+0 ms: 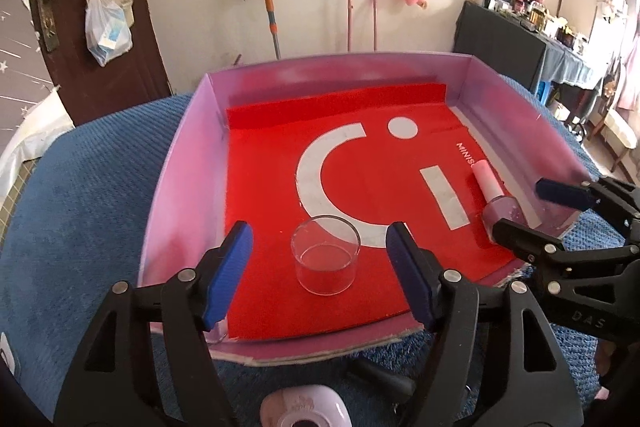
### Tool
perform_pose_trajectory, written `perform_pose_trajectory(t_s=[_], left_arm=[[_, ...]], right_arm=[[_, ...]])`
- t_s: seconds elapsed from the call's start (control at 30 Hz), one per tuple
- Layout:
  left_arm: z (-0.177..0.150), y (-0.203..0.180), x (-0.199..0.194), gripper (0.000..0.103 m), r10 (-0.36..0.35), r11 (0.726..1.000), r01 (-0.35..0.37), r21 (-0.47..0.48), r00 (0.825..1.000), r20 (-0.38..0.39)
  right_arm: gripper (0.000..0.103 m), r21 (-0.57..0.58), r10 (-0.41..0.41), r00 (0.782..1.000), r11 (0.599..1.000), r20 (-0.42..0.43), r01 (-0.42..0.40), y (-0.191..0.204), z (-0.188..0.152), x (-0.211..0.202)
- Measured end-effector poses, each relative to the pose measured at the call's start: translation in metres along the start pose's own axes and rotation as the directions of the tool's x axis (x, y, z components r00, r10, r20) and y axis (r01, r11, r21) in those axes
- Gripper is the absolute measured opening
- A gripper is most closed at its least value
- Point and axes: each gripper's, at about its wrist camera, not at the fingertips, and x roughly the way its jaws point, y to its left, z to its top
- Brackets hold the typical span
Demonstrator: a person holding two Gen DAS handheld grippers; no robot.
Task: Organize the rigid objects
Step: 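Withdraw both tools from the box back toward the remaining objects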
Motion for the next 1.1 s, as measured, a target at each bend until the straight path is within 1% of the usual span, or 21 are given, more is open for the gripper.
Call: perform_pose_trajectory(t_s=[0.07, 0.17, 0.27, 0.4, 0.5, 0.6, 0.77, 0.83, 0.87, 0.97, 1.1], left_arm=[[-0.001, -0.001, -0.008, 0.07, 0.003, 1.0, -0.003, -0.002, 1.0, 0.019], [-0.003, -0.003, -0.019, 0.071, 0.009, 1.0, -0.009, -0.002, 0.999, 0.042], [-0.007, -0.004, -0.031, 0.074, 0.018, 1.0, -0.018, -0.005, 0.998, 0.062], [-0.015, -0.008, -0.046, 0.075, 0.036, 0.999, -0.035, -0.008, 0.995, 0.094], [-0.022, -0.01, -0.059, 0.08, 0.045, 0.999, -0.043, -0.018, 0.992, 0.121], [-0.031, -0.013, -0.073, 0.081, 0.041, 0.999, -0.038, -0.024, 0.987, 0.155], [-0.051, -0.019, -0.094, 0.081, 0.037, 0.999, -0.031, -0.034, 0.98, 0.196], [-0.059, -0.022, -0.101, 0.082, 0.031, 0.999, -0.025, -0.035, 0.977, 0.209], [-0.065, -0.024, -0.104, 0.083, 0.029, 0.999, -0.022, -0.034, 0.976, 0.217], [-0.08, -0.028, -0.112, 0.089, 0.035, 0.999, -0.029, -0.028, 0.97, 0.242], [-0.098, -0.033, -0.117, 0.09, 0.039, 0.999, -0.035, -0.02, 0.965, 0.258]], right_arm=[[0.074, -0.003, -0.012, 1.0, 1.0, 0.024, 0.012, 0.001, 0.0, -0.007], [0.074, -0.015, -0.04, 0.997, 0.999, 0.063, 0.041, 0.003, -0.001, -0.022], [0.075, -0.012, -0.045, 0.995, 0.999, 0.091, 0.046, 0.004, -0.003, -0.035], [0.081, -0.005, -0.049, 0.991, 0.999, 0.127, 0.05, 0.005, -0.009, -0.053], [0.085, -0.003, -0.056, 0.987, 0.998, 0.153, 0.057, 0.006, -0.016, -0.066], [0.09, 0.003, -0.06, 0.982, 0.998, 0.182, 0.06, 0.008, -0.025, -0.08], [0.092, -0.007, -0.078, 0.971, 0.997, 0.225, 0.082, 0.014, -0.043, -0.1], [0.094, -0.009, -0.09, 0.966, 0.995, 0.243, 0.094, 0.017, -0.053, -0.107], [0.096, -0.008, -0.094, 0.964, 0.995, 0.25, 0.099, 0.018, -0.058, -0.11], [0.097, -0.003, -0.102, 0.957, 0.994, 0.271, 0.106, 0.022, -0.074, -0.119], [0.101, 0.014, -0.105, 0.951, 0.994, 0.292, 0.105, 0.024, -0.097, -0.127]])
